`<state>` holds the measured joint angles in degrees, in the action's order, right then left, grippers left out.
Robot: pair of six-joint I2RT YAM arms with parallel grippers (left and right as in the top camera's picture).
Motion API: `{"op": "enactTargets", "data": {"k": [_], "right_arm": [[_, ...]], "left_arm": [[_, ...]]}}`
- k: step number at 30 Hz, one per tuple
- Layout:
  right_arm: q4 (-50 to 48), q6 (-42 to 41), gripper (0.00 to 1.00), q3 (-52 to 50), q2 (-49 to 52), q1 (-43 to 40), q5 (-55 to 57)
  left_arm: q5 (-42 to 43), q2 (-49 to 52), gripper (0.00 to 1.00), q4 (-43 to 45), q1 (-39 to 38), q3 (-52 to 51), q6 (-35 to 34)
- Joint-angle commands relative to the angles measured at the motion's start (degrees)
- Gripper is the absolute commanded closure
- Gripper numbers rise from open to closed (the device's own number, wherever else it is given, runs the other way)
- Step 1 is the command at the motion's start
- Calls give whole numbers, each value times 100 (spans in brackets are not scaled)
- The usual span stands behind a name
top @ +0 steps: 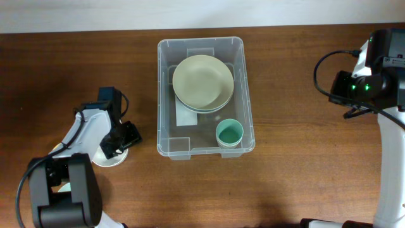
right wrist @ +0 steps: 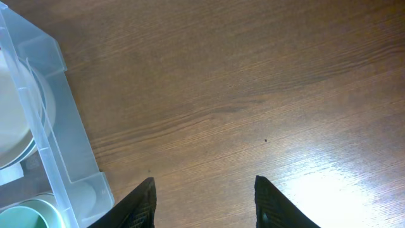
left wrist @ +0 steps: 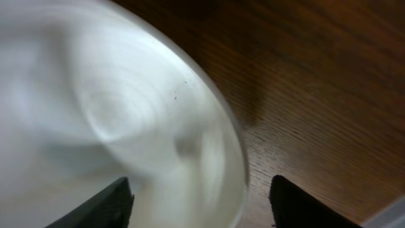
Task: Pack container
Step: 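Grasp the small white bowl with the left gripper, then place the white bowl in the bin's front-left area and release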
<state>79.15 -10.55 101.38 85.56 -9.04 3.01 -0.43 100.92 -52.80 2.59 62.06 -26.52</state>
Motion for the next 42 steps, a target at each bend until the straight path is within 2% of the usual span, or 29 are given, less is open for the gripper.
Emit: {"op": "enactTargets", "data": {"k": [1,5,9,12,18,24,28,33,38,42], "right_arm": [[-7,-48,55,0,11,-35,31],[-4,-46,54,0,11,-35,31],[-4,-46,54,0,11,-35,31],[-4,-46,55,0,11,-35,31],[-4,-48,54,0,11,-35,31],[-4,-46,55,0,11,-35,31],[-7,-48,54,-4,11,-35,31],[-9,-46,54,-13,11,-35,31],[-11,-48,54,-15,11,-35,31],[-9,-48,55,-24,11,-35,31]], "left_arm": [[-87,225,47,68,-17,-44,66],[-81,470,62,164,-17,-44,63],[-83,529,91,184,-17,-37,66],[-81,520,99,168,-17,61,66],[-81,319,99,-299,-20,769,223],[-61,-348,99,-1231,-411,2413,289],[-66,-785,99,-1373,-1051,3185,284],[-83,-977,99,-1156,-2076,3447,282],[-79,-531,99,-1104,-3154,3440,282],[-81,4,99,-1167,-3661,3440,280]]}}
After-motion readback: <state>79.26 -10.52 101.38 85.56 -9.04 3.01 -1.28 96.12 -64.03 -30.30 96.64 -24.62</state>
